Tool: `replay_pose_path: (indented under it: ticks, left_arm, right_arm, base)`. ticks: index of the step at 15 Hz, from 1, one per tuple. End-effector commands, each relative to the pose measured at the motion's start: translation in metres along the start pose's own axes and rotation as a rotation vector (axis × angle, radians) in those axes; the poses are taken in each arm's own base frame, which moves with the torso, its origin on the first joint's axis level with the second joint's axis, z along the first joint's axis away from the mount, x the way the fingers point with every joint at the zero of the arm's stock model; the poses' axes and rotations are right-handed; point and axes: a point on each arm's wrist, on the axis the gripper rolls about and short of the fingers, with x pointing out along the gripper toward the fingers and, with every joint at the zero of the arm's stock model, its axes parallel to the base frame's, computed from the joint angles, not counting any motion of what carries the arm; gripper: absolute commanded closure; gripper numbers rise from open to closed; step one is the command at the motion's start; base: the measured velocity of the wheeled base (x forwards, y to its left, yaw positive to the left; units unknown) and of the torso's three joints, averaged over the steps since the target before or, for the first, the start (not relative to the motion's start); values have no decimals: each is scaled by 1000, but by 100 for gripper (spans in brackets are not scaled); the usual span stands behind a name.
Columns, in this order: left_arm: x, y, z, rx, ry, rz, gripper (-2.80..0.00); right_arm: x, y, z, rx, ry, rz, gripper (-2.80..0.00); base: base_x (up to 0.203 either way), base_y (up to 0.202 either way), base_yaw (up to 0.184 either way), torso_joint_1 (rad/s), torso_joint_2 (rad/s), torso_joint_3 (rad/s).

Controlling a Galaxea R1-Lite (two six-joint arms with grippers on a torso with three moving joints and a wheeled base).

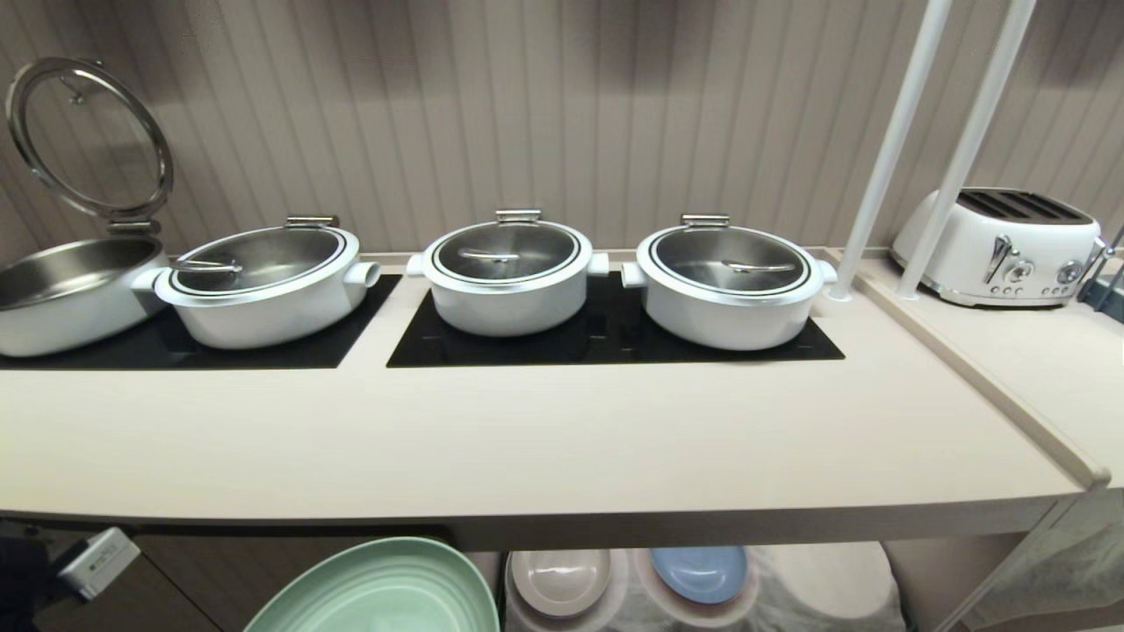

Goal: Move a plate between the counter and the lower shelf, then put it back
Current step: Put the plate in the cupboard

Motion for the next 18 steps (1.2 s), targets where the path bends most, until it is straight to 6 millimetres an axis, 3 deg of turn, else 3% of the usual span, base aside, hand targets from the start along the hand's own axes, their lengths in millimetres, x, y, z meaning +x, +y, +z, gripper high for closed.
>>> replay_pose_path:
  ticks: [1, 18]
  left_arm:
    - [0, 0, 0, -2, 5, -1, 0]
    - [-1, -1, 0, 10, -11, -5, 0]
  right_arm:
    - [0, 0, 0, 0, 0, 0, 0]
    - [0, 0, 0, 0, 0, 0, 0]
  base:
    - [0, 0, 0, 0, 0, 0]
    - [0, 0, 0, 0, 0, 0]
